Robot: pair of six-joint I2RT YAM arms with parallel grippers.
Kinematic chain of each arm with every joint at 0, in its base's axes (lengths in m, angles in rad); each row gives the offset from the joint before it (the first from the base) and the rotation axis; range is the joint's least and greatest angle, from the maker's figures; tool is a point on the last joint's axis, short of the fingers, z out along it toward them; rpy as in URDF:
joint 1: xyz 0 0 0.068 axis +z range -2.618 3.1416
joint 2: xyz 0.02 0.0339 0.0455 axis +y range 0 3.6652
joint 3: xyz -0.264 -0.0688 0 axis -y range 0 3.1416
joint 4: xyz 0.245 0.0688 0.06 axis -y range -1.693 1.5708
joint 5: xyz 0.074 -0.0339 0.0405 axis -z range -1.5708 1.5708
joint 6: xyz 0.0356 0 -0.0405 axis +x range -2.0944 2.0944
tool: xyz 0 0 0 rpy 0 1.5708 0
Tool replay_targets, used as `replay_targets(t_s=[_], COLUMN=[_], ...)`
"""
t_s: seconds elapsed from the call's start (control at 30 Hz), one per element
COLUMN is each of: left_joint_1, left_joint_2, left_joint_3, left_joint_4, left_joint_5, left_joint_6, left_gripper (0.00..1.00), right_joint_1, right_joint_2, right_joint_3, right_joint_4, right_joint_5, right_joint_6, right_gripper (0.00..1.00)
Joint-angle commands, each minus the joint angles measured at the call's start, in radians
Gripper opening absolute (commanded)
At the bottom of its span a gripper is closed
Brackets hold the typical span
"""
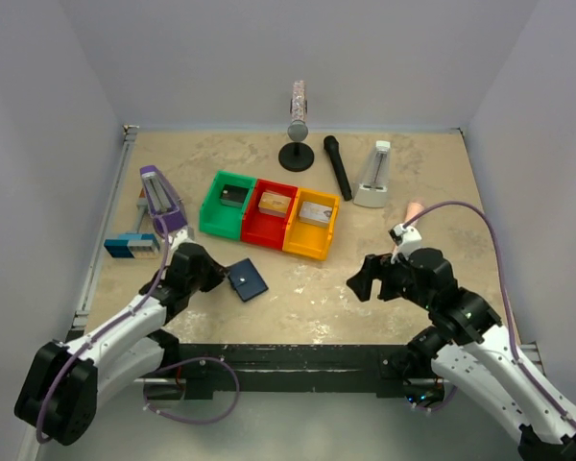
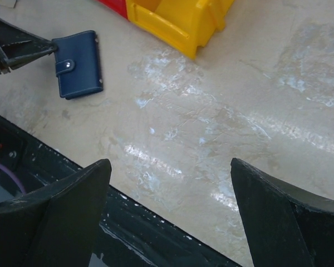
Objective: Take the credit cards out of the card holder
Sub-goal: Move the card holder to the center of the board.
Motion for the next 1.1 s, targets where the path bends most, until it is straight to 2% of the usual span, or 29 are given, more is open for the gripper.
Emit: replay_targets(t_s=[0.0, 0.13, 0.33, 0.57, 0.87, 0.9, 1.07], left_joint_1=[-0.117, -0.214, -0.349, -0.372, -0.42, -0.42, -0.42], left_joint_2=[-0.041, -0.013, 0.123, 0.206, 0.301, 0.302, 0.246], left_joint_3=[-0.037, -0.048, 0.055, 0.112, 0.244, 0.248, 0.212], left_joint_4=[0.001, 0.061, 0.078, 0.147, 0.024, 0.015, -0.013], left_joint_5=[0.034, 0.069, 0.045, 0.042, -0.029, -0.028, -0.04], left_joint_6=[-0.033, -0.05, -0.04, -0.057, -0.09, -0.087, -0.086], left_gripper=[0.0, 0.0, 0.0, 0.0, 0.0, 0.01, 0.32], right_joint_1=[0.005, 0.021, 0.103, 0.164, 0.261, 0.264, 0.276], right_joint_2=[0.043, 0.103, 0.211, 0.272, 0.444, 0.448, 0.47], right_joint_3=[-0.031, -0.05, -0.016, -0.02, 0.032, 0.035, 0.039], right_joint_4=[0.086, 0.133, 0.135, 0.15, 0.199, 0.204, 0.211], right_joint_5=[-0.134, -0.2, -0.181, -0.132, -0.061, -0.059, -0.049], right_joint_6=[-0.015, 0.0, 0.007, 0.046, 0.095, 0.1, 0.099], right_gripper=[0.93, 0.89, 0.89, 0.89, 0.87, 0.87, 0.87])
